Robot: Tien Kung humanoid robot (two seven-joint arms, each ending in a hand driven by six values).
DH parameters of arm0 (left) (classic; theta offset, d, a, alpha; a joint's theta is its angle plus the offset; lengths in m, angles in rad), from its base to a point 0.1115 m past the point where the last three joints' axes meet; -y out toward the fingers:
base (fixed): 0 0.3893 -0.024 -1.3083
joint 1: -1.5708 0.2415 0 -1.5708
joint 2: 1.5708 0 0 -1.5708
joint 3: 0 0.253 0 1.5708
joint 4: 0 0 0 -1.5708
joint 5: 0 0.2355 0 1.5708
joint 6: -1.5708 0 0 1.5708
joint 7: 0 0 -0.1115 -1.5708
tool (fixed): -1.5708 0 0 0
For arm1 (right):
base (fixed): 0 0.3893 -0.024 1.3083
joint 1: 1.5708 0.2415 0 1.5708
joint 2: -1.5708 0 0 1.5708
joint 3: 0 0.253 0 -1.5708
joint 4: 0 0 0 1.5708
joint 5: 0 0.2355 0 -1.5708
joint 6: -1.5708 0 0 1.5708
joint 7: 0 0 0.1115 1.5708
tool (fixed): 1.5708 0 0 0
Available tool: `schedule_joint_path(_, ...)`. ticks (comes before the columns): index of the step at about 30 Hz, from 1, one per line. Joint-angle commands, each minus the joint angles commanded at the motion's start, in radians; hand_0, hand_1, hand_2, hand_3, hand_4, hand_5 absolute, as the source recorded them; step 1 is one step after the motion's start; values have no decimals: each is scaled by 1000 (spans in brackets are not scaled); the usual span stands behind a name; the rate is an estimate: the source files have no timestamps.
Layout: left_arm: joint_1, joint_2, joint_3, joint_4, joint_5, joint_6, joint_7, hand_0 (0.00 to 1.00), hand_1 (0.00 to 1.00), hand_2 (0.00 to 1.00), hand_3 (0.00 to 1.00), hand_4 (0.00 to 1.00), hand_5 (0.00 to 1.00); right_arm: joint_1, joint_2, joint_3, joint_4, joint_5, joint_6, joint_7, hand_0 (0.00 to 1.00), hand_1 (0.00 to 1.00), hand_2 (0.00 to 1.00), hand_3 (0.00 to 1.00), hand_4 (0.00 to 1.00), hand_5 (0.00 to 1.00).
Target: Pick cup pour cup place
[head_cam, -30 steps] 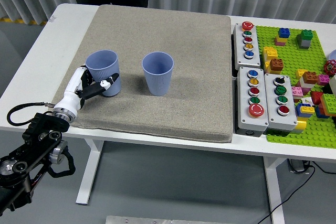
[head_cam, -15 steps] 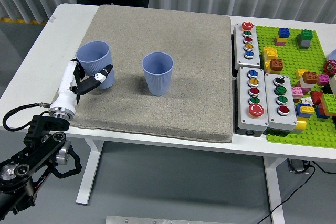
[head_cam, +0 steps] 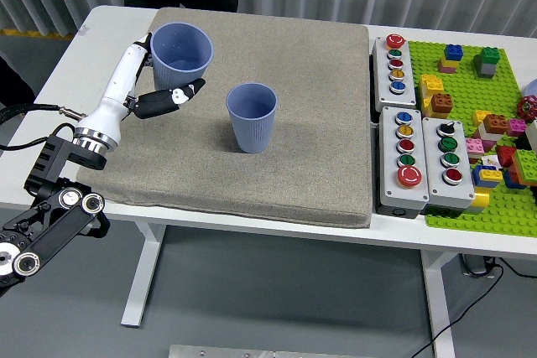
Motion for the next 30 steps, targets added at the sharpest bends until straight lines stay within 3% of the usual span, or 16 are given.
schedule_joint_path(6, -52, 30, 32, 16, 104, -31, 36, 490, 490, 490, 510, 683, 136, 3, -2, -6, 0, 8, -1, 0, 684, 647, 568, 577, 2, 2)
schedule_joint_path(14, -79, 26, 50, 50, 154, -38, 49, 512, 502, 504, 527, 643, 79, -1, 1, -14, 0, 15, -1, -1, 684, 647, 568, 576, 2, 2)
schedule_joint_path(30, -101, 30, 77, 70, 332, -51, 93, 516, 511, 516, 543, 630, 84, -4, -1, -8, 0, 6, 1, -2, 684, 647, 567, 576, 2, 2)
